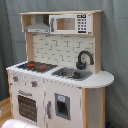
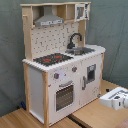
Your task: Play with the kitchen
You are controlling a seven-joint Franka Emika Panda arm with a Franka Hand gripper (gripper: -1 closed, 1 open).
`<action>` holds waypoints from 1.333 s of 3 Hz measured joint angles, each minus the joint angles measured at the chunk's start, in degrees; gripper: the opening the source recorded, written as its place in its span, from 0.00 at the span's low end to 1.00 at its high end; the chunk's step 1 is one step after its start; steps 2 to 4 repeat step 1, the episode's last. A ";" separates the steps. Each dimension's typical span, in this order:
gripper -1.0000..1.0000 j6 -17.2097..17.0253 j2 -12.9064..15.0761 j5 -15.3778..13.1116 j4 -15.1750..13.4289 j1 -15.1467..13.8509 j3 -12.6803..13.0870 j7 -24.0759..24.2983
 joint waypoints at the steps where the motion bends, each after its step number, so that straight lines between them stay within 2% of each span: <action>1: 1.00 0.07 -0.08 0.00 3.99 -4.29 1.68 1.49; 4: 1.00 0.07 -0.08 0.00 3.99 -4.29 1.68 1.49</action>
